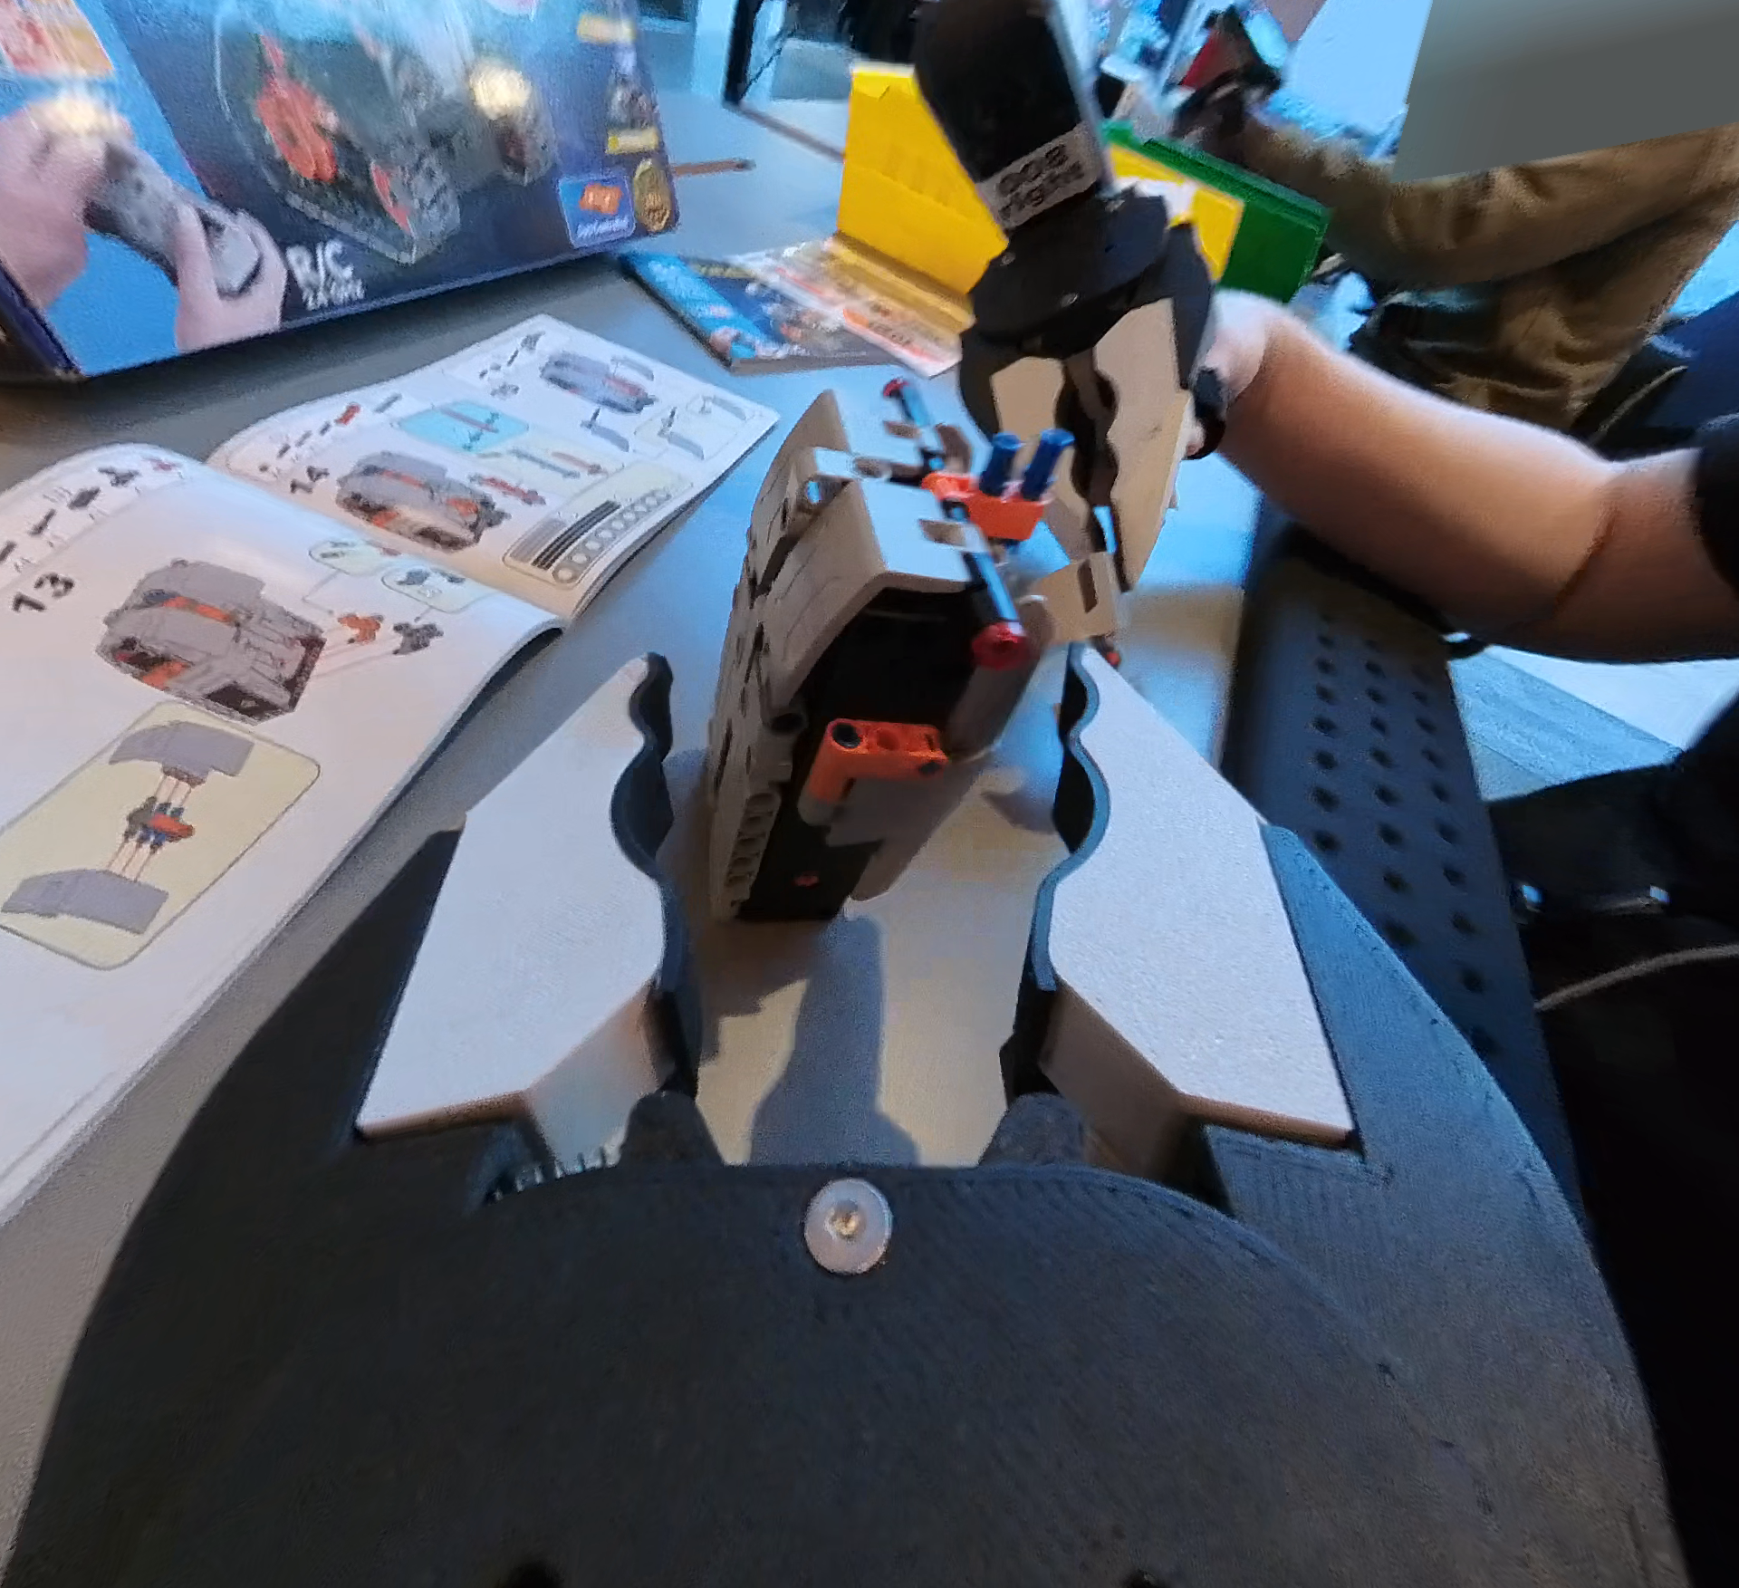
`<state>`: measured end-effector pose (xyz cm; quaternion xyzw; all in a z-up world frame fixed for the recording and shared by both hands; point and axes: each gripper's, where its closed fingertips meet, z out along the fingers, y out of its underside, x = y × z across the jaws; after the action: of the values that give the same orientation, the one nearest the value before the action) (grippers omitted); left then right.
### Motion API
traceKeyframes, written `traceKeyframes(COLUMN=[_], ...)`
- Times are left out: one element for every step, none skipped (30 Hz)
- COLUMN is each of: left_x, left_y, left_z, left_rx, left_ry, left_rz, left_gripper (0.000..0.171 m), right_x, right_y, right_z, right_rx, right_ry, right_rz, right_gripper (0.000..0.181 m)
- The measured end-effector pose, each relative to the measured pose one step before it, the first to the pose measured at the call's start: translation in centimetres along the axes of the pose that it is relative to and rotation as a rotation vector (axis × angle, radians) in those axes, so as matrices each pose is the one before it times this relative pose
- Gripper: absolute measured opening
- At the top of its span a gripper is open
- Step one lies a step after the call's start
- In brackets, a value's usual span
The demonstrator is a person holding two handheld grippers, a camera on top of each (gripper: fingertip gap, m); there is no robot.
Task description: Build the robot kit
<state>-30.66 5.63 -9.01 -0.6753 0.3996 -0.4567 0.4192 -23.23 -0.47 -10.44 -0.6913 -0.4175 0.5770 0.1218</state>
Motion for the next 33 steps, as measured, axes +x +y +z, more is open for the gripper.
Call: traceKeyframes(left_x=[-0.566,-0.176,0.442,0.112,0.03,0.207,0.36,0.364,0.345,0.363,0.305,0.329,0.308,0.229,0.175,0.119,0.049,0.008,-0.012,-0.02,-0.017,0.015,0.042,0.042,0.04,0.011,0.008,-0.001,-0.003,0.011,0.025,0.023,0.039], left_y=[0.488,0.448,0.377,0.007,-0.052,-0.063,-0.139,-0.172,-0.129,-0.001,0.096,0.173,0.26,0.299,0.314,0.309,0.23,0.156,0.106,0.064,0.059,0.064,0.102,0.109,0.092,0.07,0.067,0.064,0.038,0.03,0.032,0.019,0.043], left_z=[0.618,0.598,0.483,0.328,0.225,0.183,0.18,0.173,0.196,0.241,0.248,0.201,0.211,0.191,0.144,0.104,0.087,0.041,0.025,-0.016,-0.011,-0.002,0.035,0.058,0.064,0.055,0.027,0.009,-0.022,-0.018,0.0,0.027,0.041], left_rx=[-0.02716,-0.02876,-0.03386,-0.01378,-0.00751,-0.00683,-0.00286,-0.00061,0.00135,-0.00072,-0.00279,-0.00963,-0.01387,-0.01201,-0.01069,-0.01202,-0.00828,-0.00267,-0.00129,-0.00098,-0.00228,-0.00361,-0.00586,-0.00577,-0.00382,-0.00222,-0.00186,-0.00167,-0.00012,0.00048,-0.00087,-0.00187,-0.00407], left_ry=[-0.0374,-0.018,0.0174,-0.0083,-0.0127,0.0069,0.026,0.0347,0.0419,0.0469,0.043,0.0459,0.0456,0.0405,0.0363,0.0336,0.0285,0.0225,0.0165,0.0107,0.0062,0.0037,0.0023,0.0019,0.0019,0.0016,0.0008,-0.001,-0.0023,-0.0023,-0.0023,-0.0017,-0.0007], left_rz=[-0.0072,0.0,0.0137,0.011,0.0001,-0.0261,-0.0509,-0.0696,-0.075,-0.0713,-0.0782,-0.0783,-0.0621,-0.051,-0.0478,-0.0468,-0.0346,-0.0208,-0.0114,-0.0076,-0.0055,0.0002,0.0043,0.0028,0.0006,-0.0011,-0.0008,0.0014,0.003,0.0042,0.0046,0.0047,0.0044], left_gripper=[0.083,0.082,0.066,0.061,0.061,0.06,0.059,0.059,0.058,0.058,0.058,0.058,0.058,0.058,0.058,0.058,0.058,0.058,0.058,0.057,0.057,0.057,0.057,0.057,0.057,0.057,0.057,0.057,0.057,0.057,0.057,0.057,0.057], right_x=[0.429,0.773,0.88,0.84,0.723,0.622,0.75,0.799,0.715,0.44,0.273,0.146,0.078,0.135,0.259,0.391,0.559,0.723,0.468,-0.175,-0.769,-1.007,-0.883,-0.811,-0.747,-0.553,-0.36,-0.446,-0.587,-0.093,0.03,0.029,-0.079], right_y=[0.404,0.233,0.17,0.157,0.064,0.076,0.18,0.178,0.217,0.129,-0.006,-0.045,-0.01,0.013,-0.116,-0.28,-0.446,-0.857,-1.477,-2.089,-2.493,-2.468,-1.866,-1.139,-0.705,-0.369,-0.292,-0.283,-0.001,0.329,0.29,-0.005,-0.178], right_z=[-0.527,-0.572,-0.553,-0.501,-0.441,-0.356,-0.293,-0.231,-0.168,-0.101,-0.074,-0.08,-0.073,-0.14,-0.222,-0.315,-0.442,-0.56,-0.586,-0.477,-0.238,0.114,0.507,0.742,0.821,0.775,0.615,0.451,0.363,0.296,0.215,0.112,0.062], right_rx=[-0.0035,0.0028,0.005,0.0054,0.0118,0.0106,-0.0021,-0.0053,-0.0105,-0.0114,-0.0049,-0.004,-0.008,-0.0098,-0.0046,0.0054,0.0118,0.0276,0.0575,0.0868,0.1045,0.1003,0.0633,0.0198,-0.0032,-0.0183,-0.0145,-0.001,-0.0091,-0.021,-0.0103,0.0122,0.0219], right_ry=[0.0074,0.0304,0.0341,0.0279,0.0193,0.0164,0.0314,0.0451,0.0498,0.0401,0.0345,0.0297,0.0286,0.0334,0.0436,0.0536,0.0664,0.0863,0.0846,0.0564,0.0264,0.0079,0.0051,-0.001,-0.008,-0.0067,-0.0006,-0.0122,-0.0311,-0.0085,-0.0042,-0.004,-0.0095], right_rz=[0.0276,0.0336,0.0417,0.0402,0.0347,0.0315,0.0186,-0.0053,-0.0214,-0.0328,-0.0343,-0.0351,-0.0381,-0.0392,-0.0468,-0.0566,-0.061,-0.072,-0.0955,-0.1031,-0.0941,-0.0803,-0.0723,-0.0702,-0.0691,-0.0624,-0.0518,-0.0395,-0.0118,0.0165,0.0222,0.0216,0.0201], right_gripper=[0.0,0.0,0.0,0.0,0.0,0.001,0.003,0.007,0.012,0.019,0.024,0.026,0.029,0.033,0.04,0.046,0.047,0.046,0.045,0.045,0.043,0.043,0.042,0.041,0.036,0.03,0.024,0.024,0.024,0.024,0.025,0.025,0.025])
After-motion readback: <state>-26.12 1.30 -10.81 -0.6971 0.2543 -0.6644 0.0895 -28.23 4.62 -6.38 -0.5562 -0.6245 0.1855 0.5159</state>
